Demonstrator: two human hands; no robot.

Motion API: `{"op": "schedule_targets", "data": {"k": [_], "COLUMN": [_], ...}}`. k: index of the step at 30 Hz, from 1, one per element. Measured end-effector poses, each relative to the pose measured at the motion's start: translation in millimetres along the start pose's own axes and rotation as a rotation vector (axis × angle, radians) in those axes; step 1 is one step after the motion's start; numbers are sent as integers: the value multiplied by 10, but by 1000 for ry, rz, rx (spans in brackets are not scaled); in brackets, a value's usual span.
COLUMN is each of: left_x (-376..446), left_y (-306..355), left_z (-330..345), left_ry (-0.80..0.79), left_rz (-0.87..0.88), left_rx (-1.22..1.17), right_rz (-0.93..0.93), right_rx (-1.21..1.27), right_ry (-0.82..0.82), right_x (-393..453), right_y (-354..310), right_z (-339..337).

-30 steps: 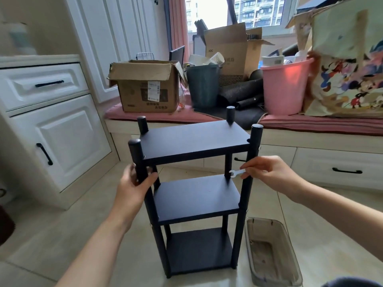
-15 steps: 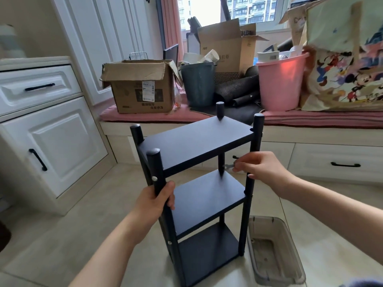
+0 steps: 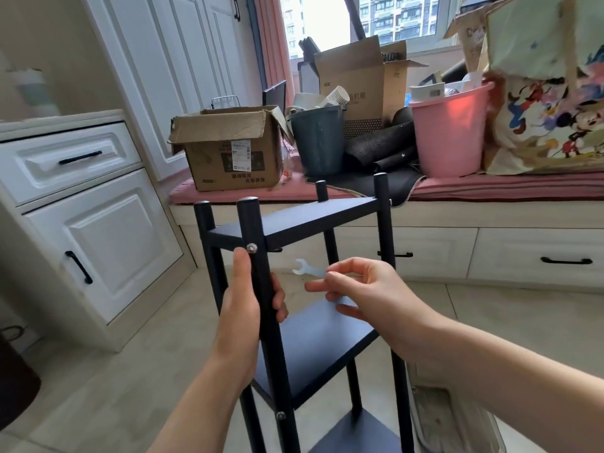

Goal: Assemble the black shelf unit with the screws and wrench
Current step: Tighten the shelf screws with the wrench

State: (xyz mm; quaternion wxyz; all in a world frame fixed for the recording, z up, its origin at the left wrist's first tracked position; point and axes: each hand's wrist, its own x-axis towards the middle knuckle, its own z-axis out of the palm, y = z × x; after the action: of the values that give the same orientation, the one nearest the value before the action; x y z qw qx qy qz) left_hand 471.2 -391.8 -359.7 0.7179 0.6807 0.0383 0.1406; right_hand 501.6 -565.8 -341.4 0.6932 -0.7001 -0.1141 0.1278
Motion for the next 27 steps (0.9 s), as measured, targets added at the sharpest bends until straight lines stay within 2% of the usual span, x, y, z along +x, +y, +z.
{"op": "schedule_targets", "data": {"k": [10, 14, 18, 23, 27], "left_x": [96, 91, 78, 89, 82], "left_y": [22, 46, 88, 99, 119], "left_z": [8, -37, -10, 67, 131], "left_ry": [66, 9, 25, 110, 74], "left_rz": [46, 67, 118, 128, 127], "left_rx": [189, 176, 77, -2, -26], "right_rz": [-103, -199, -284, -188, -80], "right_rx": [-58, -189, -142, -13, 20], "right_ry": [54, 17, -23, 38, 79], "right_x": [130, 152, 159, 159, 161], "right_y": [83, 149, 106, 104, 129], "right_z": [342, 361, 364, 303, 262]}}
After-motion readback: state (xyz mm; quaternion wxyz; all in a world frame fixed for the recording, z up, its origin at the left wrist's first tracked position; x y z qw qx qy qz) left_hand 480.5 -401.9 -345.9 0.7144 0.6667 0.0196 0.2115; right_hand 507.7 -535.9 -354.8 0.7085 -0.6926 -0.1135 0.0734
